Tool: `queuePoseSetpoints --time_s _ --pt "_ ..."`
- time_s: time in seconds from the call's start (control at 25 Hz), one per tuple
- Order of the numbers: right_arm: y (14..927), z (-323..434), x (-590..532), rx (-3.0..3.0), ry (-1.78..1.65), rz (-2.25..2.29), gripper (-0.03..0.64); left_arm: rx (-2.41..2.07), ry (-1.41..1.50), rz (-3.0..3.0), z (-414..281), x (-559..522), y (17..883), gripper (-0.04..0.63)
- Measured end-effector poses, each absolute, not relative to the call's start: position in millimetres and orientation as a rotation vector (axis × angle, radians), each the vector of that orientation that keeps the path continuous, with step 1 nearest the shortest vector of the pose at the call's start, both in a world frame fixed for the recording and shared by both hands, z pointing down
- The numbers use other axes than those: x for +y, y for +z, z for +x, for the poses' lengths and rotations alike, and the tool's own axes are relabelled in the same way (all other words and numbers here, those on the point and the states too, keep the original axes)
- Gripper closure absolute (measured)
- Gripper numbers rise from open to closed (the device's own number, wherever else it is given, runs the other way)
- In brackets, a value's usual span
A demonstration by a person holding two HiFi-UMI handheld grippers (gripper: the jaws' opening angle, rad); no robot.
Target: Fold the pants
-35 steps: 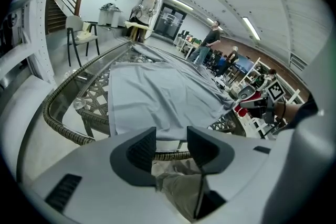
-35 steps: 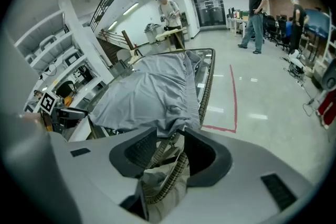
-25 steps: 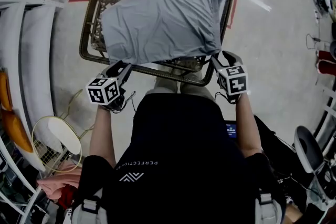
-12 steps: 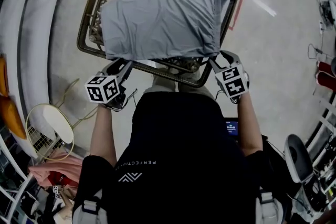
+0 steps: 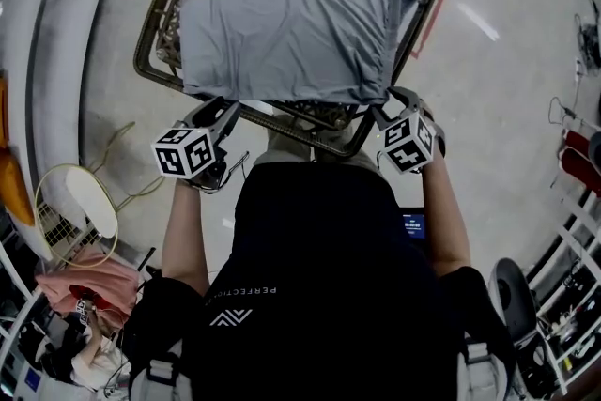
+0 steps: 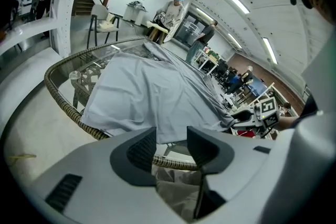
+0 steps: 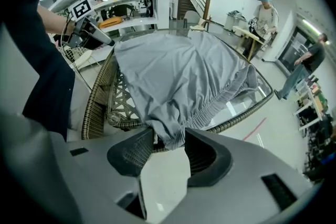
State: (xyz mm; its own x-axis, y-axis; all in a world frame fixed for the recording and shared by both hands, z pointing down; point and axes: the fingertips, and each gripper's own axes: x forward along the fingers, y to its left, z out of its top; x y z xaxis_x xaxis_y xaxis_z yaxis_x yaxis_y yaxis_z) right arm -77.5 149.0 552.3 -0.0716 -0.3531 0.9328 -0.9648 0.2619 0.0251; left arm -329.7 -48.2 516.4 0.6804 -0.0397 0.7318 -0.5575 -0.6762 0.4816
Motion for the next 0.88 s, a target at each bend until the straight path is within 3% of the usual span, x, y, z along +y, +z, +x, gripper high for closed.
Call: queuePoseSetpoints --time_s 0.48,0.68,0.88 --pt "561 -92 127 -1.719 0.778 1.034 0.437 -0.479 0.912 2.163 -301 -35 510 0.408" --pt "560 -87 120 -1.734 0.766 1.056 0.554 -0.501 0.928 2.158 -303 -35 511 0.408" --pt "558 -86 120 -1.741 0.838 1.043 0.566 -0.508 0.952 2.170 -304 -34 514 0.408"
